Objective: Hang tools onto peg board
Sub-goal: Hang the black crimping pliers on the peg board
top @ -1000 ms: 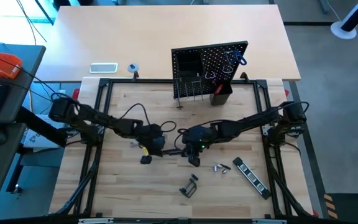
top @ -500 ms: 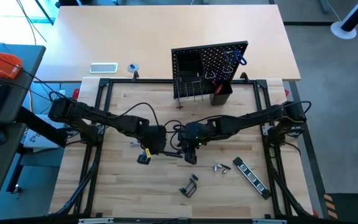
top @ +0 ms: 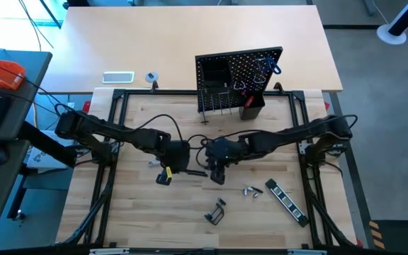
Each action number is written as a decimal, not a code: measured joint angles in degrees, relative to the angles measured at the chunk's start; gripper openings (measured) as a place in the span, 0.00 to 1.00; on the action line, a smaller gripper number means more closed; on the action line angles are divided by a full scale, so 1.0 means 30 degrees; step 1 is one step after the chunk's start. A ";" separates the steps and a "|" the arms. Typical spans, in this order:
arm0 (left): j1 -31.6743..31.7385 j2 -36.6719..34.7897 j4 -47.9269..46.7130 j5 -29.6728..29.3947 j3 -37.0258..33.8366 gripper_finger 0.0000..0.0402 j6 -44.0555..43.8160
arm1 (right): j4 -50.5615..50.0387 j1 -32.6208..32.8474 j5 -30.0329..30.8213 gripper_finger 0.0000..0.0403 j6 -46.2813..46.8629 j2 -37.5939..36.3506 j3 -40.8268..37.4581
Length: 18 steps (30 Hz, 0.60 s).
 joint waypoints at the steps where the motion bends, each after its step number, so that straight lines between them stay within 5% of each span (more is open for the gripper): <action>1: -0.0012 0.0000 -0.0019 0.0052 0.0000 0.00 0.0000 | 0.0039 0.0000 0.0127 0.36 -0.0016 -0.0168 0.0000; 18: 0.1007 0.0007 -0.0090 0.0333 -0.0005 0.00 0.0063 | 0.2026 0.1071 0.0100 0.36 -0.0217 0.0283 0.0000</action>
